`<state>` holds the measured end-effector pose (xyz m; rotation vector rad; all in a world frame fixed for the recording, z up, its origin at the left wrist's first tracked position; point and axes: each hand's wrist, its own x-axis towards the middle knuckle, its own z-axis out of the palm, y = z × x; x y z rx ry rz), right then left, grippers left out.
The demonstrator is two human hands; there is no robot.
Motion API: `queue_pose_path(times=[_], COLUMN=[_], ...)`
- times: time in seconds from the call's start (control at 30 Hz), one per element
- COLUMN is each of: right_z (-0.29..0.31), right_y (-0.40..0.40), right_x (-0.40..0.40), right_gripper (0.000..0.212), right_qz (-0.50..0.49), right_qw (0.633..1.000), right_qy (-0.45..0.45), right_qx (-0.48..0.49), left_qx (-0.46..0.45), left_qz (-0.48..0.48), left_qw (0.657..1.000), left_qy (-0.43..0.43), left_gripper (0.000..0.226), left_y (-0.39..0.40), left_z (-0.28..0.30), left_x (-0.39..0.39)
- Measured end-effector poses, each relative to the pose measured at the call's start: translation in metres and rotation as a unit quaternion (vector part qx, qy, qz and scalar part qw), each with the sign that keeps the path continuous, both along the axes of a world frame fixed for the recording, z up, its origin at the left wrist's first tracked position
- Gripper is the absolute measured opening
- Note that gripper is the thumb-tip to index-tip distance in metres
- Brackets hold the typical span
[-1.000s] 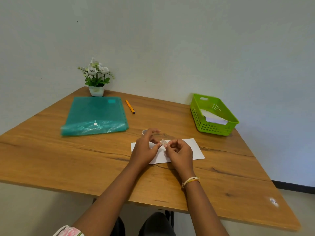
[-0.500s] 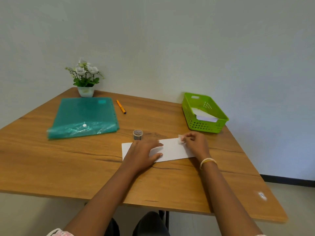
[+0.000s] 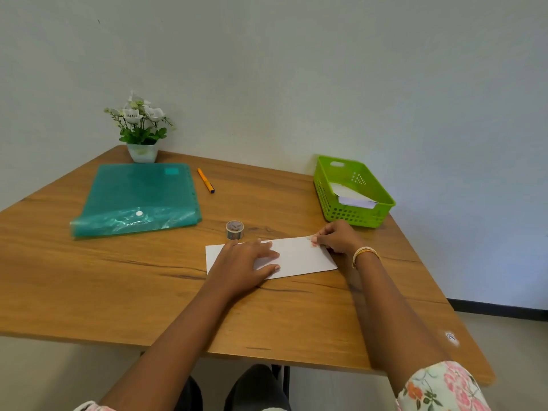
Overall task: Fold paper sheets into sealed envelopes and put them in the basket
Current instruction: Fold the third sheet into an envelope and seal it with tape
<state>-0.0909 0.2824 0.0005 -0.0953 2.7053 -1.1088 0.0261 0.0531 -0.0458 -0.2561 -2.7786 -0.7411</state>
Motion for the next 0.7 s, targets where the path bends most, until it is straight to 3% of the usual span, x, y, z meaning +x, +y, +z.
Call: queue_pose_path(times=[0.3,0.7], right_z=[0.001,-0.017], right_y=[0.001,0.004], right_x=[-0.005,0.002], right_gripper=[0.016,0.013], right_qz=[-0.002,-0.015], right_qw=[1.0,0.995], right_qy=[-0.006,0.103], right_qx=[0.024,-0.006], left_qx=[-0.006,-0.004], left_qz=[-0.008,-0.012], left_qw=[1.0,1.0], left_qy=[-0.009,-0.009], left_gripper=[0.043,0.043], left_y=[-0.001,0.0], left_z=[0.002,0.004], left_x=[-0.001,-0.001])
